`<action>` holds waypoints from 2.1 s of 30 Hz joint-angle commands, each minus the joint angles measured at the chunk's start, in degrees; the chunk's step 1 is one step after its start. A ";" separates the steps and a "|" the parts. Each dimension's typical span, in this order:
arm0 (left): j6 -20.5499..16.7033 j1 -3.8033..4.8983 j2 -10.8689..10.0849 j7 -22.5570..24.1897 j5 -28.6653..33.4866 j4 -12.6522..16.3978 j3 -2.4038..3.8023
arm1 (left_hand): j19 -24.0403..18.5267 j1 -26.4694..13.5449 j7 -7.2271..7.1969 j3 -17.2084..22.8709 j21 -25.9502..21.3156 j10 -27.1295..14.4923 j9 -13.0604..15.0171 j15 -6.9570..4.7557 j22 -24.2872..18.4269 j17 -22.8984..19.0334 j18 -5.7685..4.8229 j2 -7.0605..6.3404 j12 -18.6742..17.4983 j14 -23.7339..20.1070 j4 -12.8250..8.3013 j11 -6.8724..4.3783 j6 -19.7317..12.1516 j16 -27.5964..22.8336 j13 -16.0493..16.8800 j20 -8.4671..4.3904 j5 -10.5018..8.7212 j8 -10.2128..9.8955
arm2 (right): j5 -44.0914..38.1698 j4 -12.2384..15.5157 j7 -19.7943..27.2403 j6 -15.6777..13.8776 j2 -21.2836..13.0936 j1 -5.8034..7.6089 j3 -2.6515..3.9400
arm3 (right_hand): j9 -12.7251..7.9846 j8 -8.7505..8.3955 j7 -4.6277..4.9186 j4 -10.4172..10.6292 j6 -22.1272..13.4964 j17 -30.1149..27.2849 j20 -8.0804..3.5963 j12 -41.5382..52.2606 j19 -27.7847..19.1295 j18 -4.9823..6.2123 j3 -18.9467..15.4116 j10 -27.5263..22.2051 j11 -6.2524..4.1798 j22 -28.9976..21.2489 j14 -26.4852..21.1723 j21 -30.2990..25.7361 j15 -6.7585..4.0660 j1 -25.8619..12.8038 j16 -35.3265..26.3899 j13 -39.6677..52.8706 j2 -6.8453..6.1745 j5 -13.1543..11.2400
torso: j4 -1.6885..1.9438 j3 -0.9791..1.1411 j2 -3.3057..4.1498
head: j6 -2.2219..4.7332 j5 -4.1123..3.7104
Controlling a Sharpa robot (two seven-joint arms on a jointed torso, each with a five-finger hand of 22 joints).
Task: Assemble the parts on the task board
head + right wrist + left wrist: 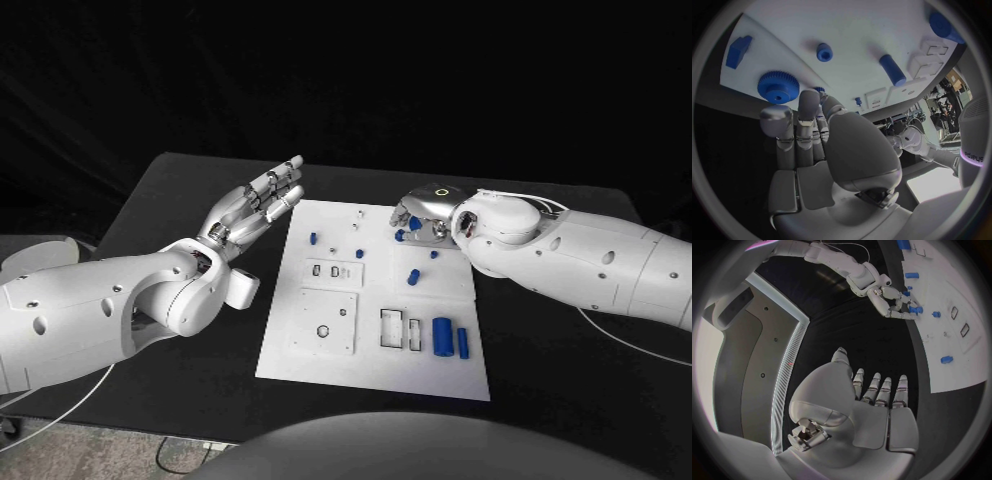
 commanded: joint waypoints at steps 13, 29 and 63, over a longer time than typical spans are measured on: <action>1.67 -0.04 0.52 0.15 0.37 -0.60 0.03 | 0.02 0.77 0.26 0.33 0.33 0.00 -0.02 0.23 0.10 0.10 1.03 0.00 0.32 0.29 -0.04 0.61 -0.13 0.36 0.05 0.44 0.45 -0.26 | 1.69 -1.55 2.33 1.61 0.92 -0.74 -0.01 | 1.10 1.27 1.13 0.02 4.04 0.39 -0.48 0.37 -0.73 -0.11 6.39 3.81 -0.89 1.09 -0.39 0.48 -0.50 -0.37 0.29 0.10 -2.34 0.62 | -0.08 -0.05 -0.17 | 0.01 -0.39; 1.76 -0.09 0.51 -0.16 0.05 -0.69 0.02 | 0.07 0.85 0.29 0.36 0.37 0.01 -0.01 0.26 0.11 0.12 1.03 0.06 0.38 0.37 -0.02 0.66 -0.07 0.40 0.06 0.47 0.54 -0.24 | 4.89 -2.91 4.69 -5.39 1.41 -0.99 0.04 | 4.09 4.22 0.88 0.15 9.92 1.62 -1.12 1.68 -0.43 -0.46 10.26 10.77 -2.33 3.25 0.10 1.63 -1.05 -1.39 1.17 0.26 -2.48 -0.36 | 0.22 -0.13 -0.25 | 0.01 0.28; 1.98 -0.10 1.72 -0.61 0.03 -1.35 0.03 | 0.19 2.85 0.43 0.80 0.51 0.05 0.03 0.42 0.07 0.12 1.04 0.54 0.59 0.50 -0.09 0.91 0.09 0.47 0.07 0.71 2.57 -0.19 | 8.59 -18.13 4.67 -6.14 15.02 0.51 0.86 | 4.76 3.37 1.16 0.58 8.80 3.89 -0.22 0.25 -0.24 -0.74 10.96 10.69 -1.86 4.96 0.44 2.62 -0.05 -2.75 2.77 -0.03 -3.59 -0.48 | 0.94 -0.27 0.03 | 0.01 0.85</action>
